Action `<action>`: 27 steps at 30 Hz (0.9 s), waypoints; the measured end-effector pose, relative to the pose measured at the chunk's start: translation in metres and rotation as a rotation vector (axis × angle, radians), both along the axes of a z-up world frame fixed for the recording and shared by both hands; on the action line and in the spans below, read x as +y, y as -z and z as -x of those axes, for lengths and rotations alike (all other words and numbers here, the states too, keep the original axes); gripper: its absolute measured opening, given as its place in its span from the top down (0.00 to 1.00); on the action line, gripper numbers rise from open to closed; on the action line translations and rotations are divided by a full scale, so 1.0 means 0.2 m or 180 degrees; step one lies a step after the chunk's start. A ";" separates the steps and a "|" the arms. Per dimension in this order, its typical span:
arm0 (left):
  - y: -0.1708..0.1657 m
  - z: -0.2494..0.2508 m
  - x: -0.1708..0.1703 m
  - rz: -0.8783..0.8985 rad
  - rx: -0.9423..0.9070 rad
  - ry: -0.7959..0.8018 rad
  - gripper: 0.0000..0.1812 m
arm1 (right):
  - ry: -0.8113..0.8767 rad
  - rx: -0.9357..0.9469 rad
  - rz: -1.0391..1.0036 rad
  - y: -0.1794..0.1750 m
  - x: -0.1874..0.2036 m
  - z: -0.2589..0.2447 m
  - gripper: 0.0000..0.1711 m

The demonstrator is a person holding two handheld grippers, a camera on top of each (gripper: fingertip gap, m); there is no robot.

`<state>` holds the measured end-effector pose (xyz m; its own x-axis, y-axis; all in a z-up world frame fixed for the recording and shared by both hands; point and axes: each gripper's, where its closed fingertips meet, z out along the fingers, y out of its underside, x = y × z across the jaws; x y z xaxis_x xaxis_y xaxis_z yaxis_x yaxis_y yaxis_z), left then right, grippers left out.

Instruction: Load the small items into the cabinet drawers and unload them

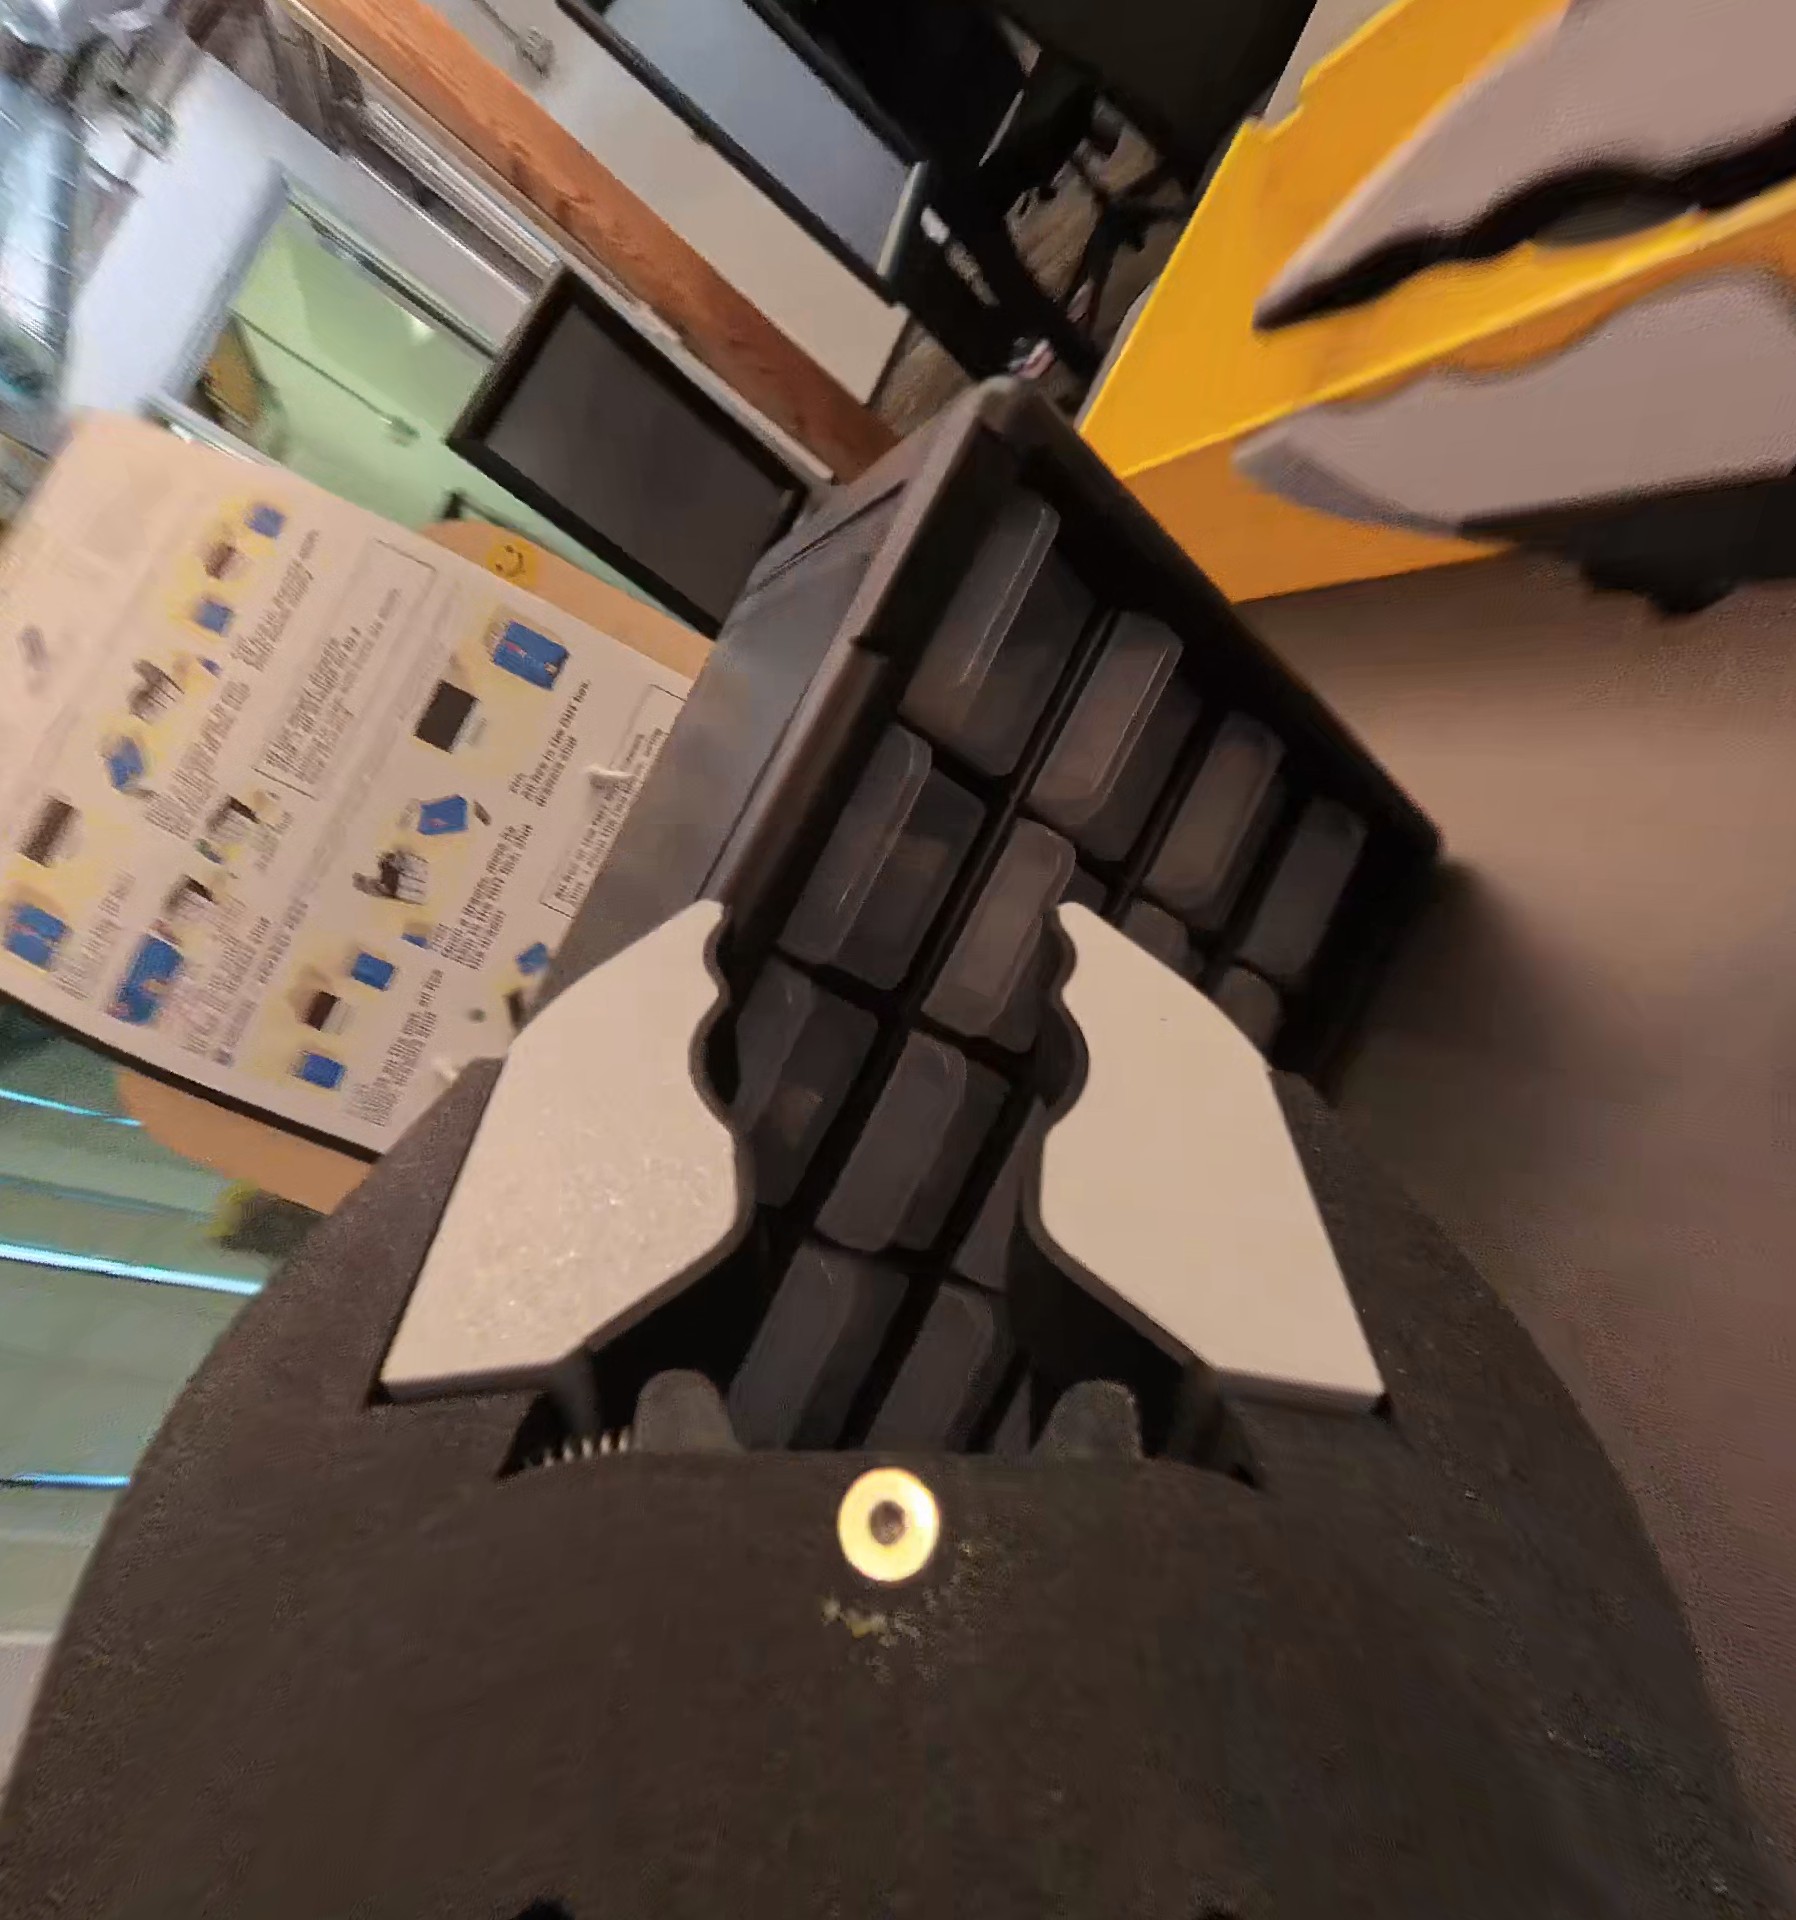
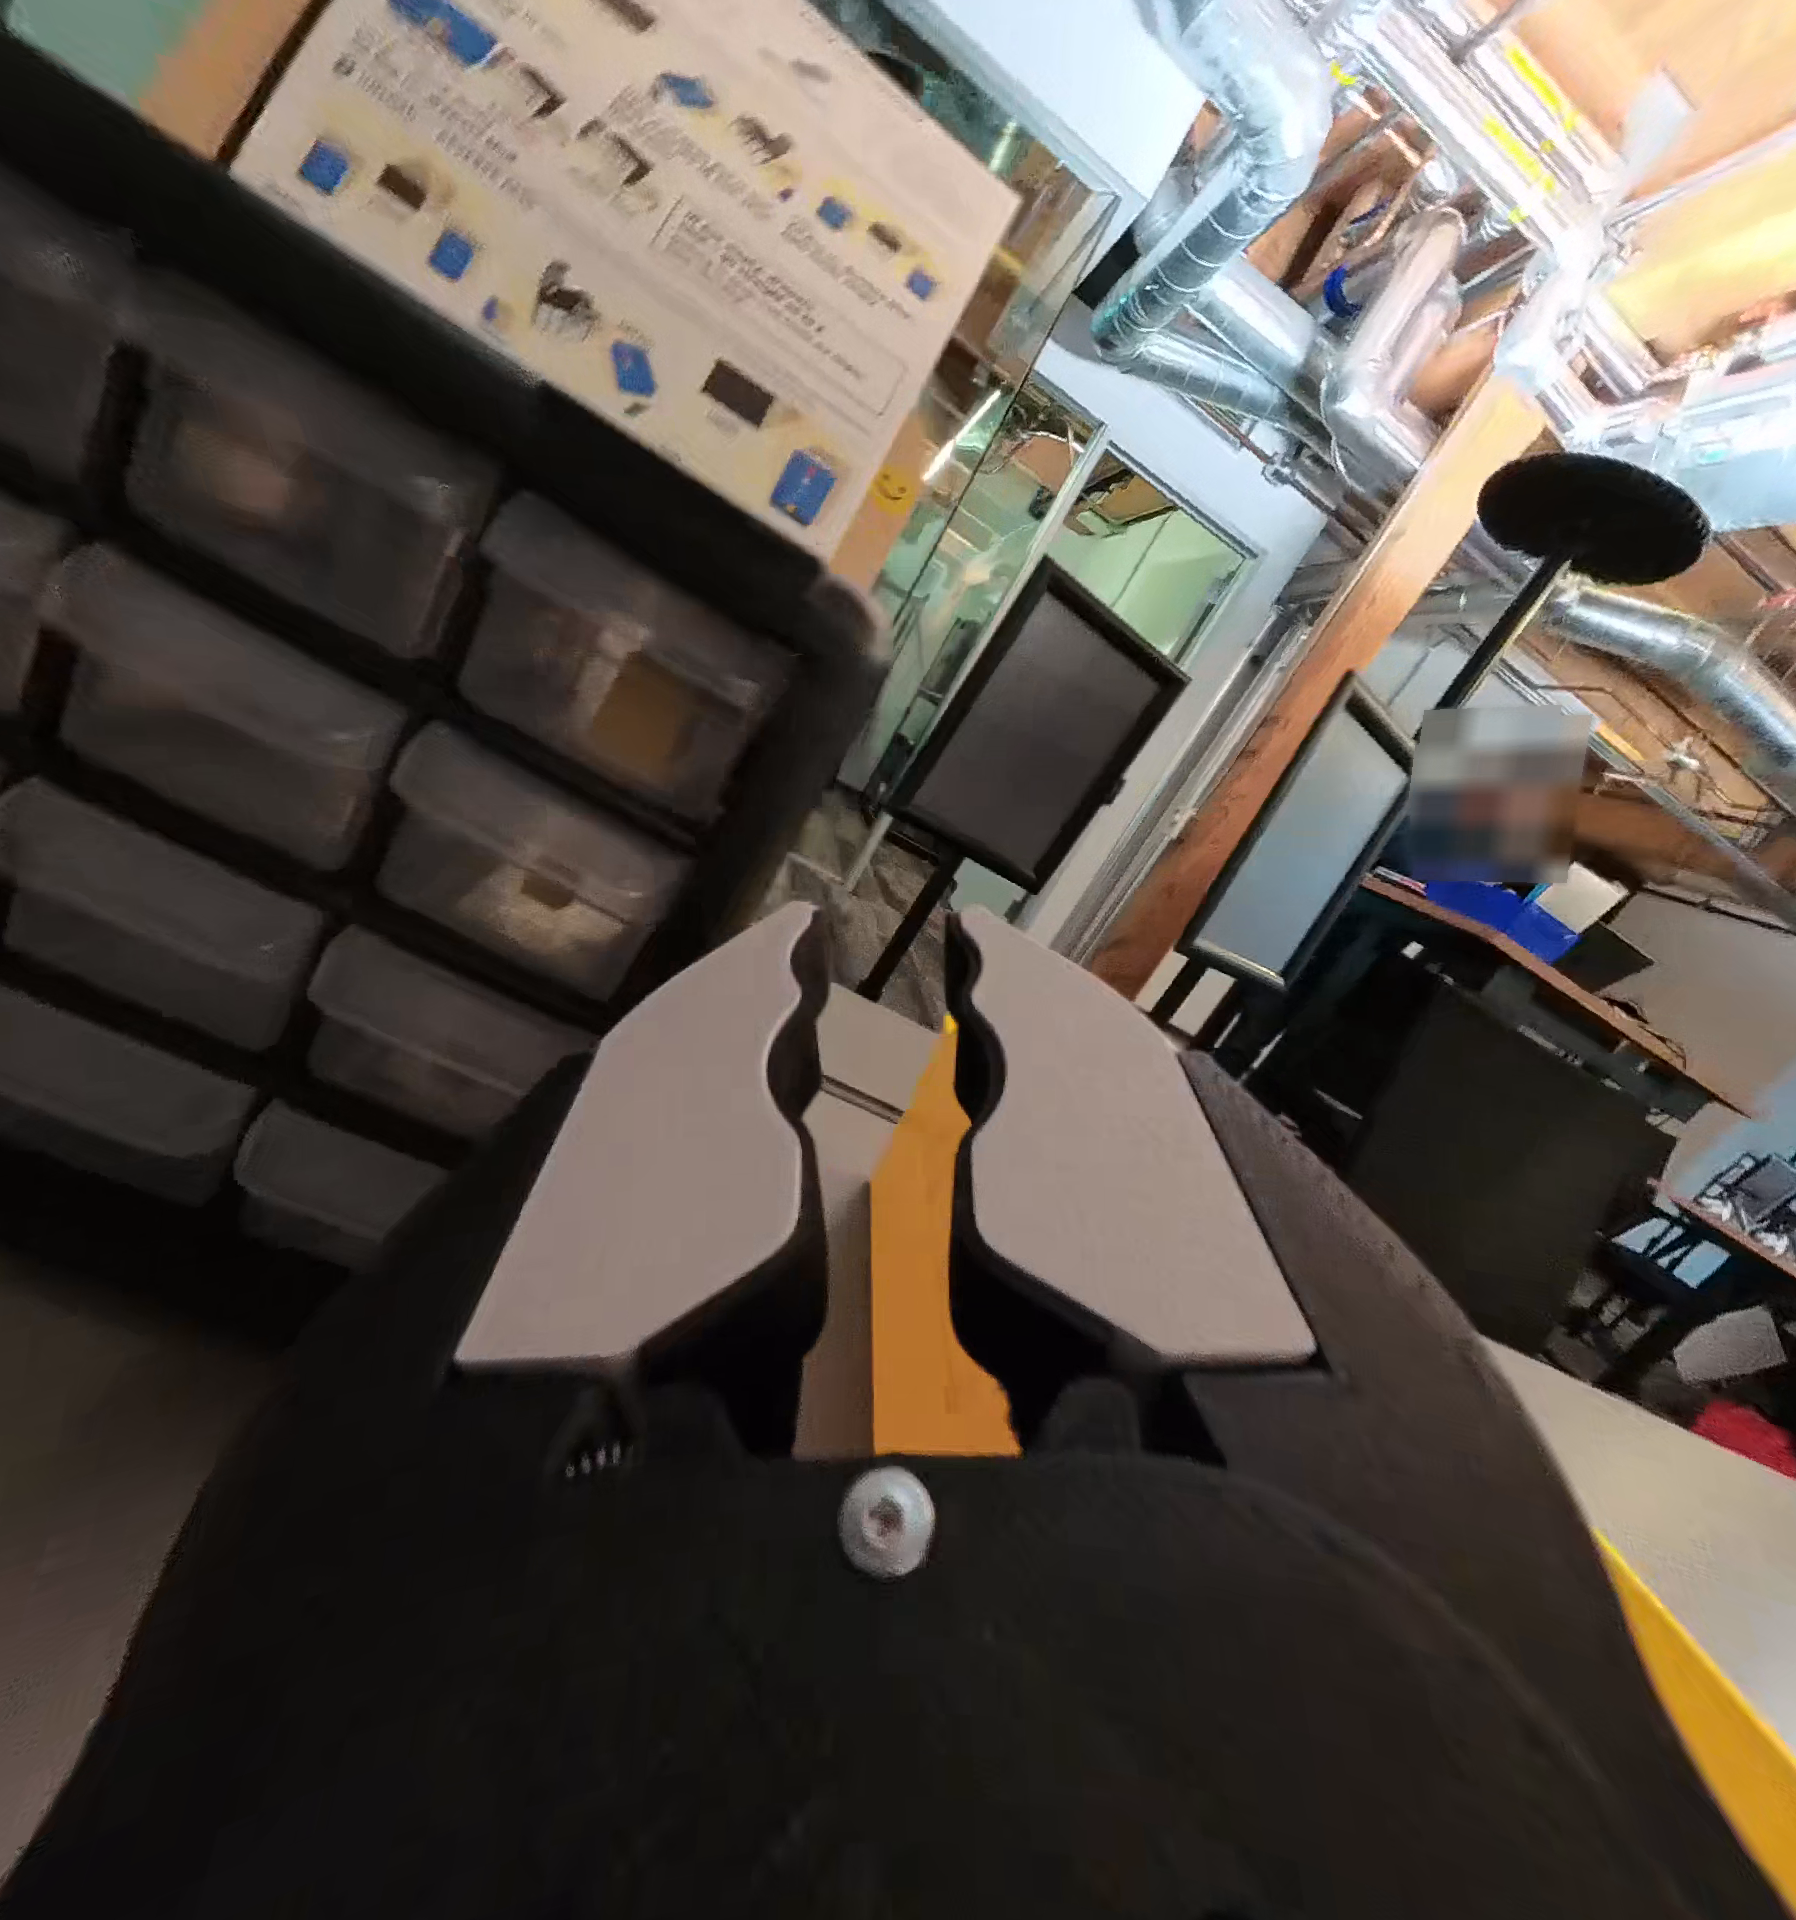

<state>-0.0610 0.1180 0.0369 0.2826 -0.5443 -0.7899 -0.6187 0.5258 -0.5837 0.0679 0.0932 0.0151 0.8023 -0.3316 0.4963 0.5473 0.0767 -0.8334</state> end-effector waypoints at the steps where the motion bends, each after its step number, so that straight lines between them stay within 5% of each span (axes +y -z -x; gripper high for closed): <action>1: 0.01 -0.04 0.02 -0.0221 0.0077 -0.0057 0.70 | 0.0038 0.0018 -0.0036 -0.01 -0.01 -0.02 0.87; 4: -0.02 -0.15 0.05 -0.1017 0.0278 -0.0154 0.74 | 0.0115 -0.0013 -0.0112 -0.05 -0.04 -0.05 0.87; 10: 0.01 -0.29 0.08 -0.1569 0.0685 -0.0211 0.74 | 0.0123 0.0199 -0.0303 -0.12 -0.10 -0.11 0.87; 27: -0.01 -0.35 0.02 -0.2317 0.0470 -0.0226 0.88 | 0.0113 0.0679 -0.0352 -0.12 -0.13 -0.23 0.87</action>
